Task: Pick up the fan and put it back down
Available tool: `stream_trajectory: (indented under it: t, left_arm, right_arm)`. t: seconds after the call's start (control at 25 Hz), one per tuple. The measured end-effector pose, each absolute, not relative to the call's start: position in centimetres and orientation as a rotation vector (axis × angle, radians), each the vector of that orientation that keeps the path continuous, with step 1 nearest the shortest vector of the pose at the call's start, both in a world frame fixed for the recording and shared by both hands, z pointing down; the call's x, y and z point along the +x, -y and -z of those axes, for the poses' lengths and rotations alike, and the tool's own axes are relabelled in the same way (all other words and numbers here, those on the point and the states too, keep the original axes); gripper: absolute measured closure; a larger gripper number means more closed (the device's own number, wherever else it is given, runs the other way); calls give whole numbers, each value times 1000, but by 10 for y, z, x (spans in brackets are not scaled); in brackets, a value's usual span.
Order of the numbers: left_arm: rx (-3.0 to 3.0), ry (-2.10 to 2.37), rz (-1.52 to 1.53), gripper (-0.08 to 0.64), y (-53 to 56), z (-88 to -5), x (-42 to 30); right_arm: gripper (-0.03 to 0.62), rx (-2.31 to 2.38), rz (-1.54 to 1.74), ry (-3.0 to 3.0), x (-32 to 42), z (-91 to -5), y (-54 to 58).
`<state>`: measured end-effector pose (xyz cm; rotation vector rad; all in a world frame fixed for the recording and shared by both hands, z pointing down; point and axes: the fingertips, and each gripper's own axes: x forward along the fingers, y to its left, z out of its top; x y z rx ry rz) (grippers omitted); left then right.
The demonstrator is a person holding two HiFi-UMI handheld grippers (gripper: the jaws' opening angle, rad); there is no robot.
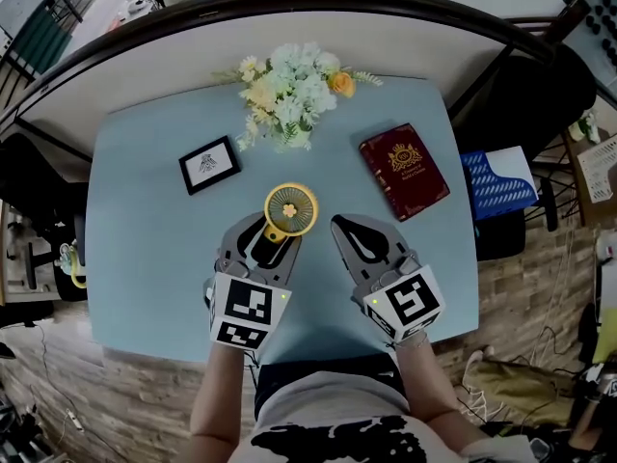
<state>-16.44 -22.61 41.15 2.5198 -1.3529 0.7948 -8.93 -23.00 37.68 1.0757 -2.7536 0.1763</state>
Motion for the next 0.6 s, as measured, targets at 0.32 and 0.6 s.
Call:
stream_trajectory:
  t: [0.32, 0.6]
  left_arm:
    - [2409, 1331, -880, 334, 221, -455, -173]
    - [2340, 1306, -894, 334, 211, -494, -171]
  right_arm:
    - [588, 996, -257, 2717, -100, -410, 227]
    - [588, 990, -329, 2666, -95, -445, 224]
